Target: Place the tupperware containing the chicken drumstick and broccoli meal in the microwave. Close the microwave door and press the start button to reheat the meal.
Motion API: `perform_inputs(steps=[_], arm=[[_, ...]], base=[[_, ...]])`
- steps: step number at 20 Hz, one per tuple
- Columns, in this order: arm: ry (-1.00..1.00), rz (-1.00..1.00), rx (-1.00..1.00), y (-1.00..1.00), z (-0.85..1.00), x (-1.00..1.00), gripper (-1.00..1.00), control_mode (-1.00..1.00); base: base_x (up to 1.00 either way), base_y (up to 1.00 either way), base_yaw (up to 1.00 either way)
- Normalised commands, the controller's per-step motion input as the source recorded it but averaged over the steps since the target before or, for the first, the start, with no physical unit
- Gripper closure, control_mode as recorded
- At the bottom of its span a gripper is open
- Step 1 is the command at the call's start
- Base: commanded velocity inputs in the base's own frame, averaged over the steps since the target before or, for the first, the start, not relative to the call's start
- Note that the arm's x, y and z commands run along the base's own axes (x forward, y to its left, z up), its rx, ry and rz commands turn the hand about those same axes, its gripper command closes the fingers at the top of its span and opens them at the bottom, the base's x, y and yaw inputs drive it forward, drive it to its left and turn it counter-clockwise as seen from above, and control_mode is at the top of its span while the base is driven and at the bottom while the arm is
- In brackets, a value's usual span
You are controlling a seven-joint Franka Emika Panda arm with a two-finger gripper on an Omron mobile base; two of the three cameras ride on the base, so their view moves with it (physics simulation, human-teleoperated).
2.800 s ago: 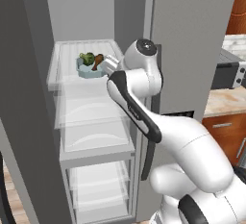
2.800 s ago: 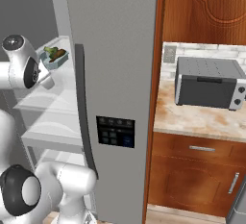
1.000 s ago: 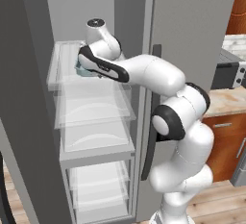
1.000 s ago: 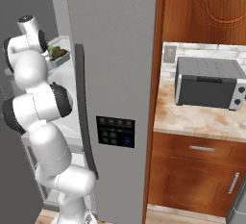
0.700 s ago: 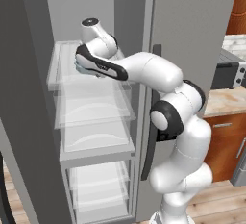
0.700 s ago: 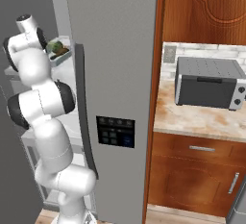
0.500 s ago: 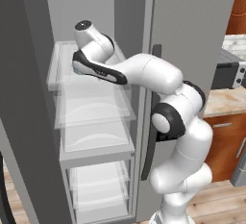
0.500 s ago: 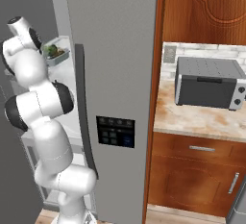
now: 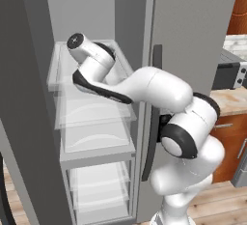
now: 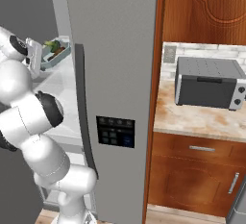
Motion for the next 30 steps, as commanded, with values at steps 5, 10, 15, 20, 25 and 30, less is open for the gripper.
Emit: perform_inputs(steps=[5, 10, 15, 20, 25, 30], arm=[[-0.06, -0.1, 0.0, -0.35, 0.61, -0.84, 1.0, -1.0], [-0.01, 0.05, 0.0, -0.09, 0.08, -1.0, 1.0, -1.0], [0.0, 0.27, 0.05, -0.3, 0.0, -0.99, 1.0, -1.0], [0.0, 0.42, 0.18, -0.74, -0.07, -0.83, 1.0, -1.0], [0.02, 0.5, 0.13, -0.59, -0.2, -0.88, 1.0, -1.0], [0.0, 0.42, 0.01, -0.35, -0.06, -0.97, 1.0, -1.0]], base=[[0.0, 0.0, 0.0], [0.0, 0.0, 0.0], [0.0, 0.0, 0.0], [0.0, 0.0, 0.0], [0.0, 0.0, 0.0], [0.0, 0.0, 0.0]])
